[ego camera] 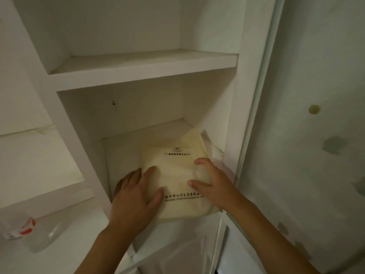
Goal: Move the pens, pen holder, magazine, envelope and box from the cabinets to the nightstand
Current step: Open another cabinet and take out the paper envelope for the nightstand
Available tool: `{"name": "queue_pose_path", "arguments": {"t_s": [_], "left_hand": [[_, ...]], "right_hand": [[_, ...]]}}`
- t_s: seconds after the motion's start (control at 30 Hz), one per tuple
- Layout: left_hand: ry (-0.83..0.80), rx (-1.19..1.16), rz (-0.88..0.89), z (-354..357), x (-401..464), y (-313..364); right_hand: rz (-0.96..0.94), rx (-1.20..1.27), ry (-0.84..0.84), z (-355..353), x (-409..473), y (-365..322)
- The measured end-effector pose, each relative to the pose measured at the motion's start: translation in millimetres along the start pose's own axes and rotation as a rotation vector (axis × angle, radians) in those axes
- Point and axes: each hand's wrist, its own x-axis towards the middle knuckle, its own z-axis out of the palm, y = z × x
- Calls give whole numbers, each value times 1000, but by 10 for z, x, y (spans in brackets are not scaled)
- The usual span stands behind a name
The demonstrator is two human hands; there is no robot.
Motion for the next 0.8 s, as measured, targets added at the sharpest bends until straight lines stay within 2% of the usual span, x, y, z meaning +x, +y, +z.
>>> {"name": "queue_pose_path", "arguments": {"t_s": [0.27,0.43,0.67,0.8], "left_hand": [[115,-77,-10,199,-156,222],[164,-111,-33,245,-266,278],[199,-363,-155,166,-655,355],[249,-417,-186,46,-1020,251]], "right_hand": [[-23,159,63,48,-64,302],[-68,157,84,113,-83,370],[-65,158,19,120,-409,184],[-87,154,-10,253,-759,21]]}}
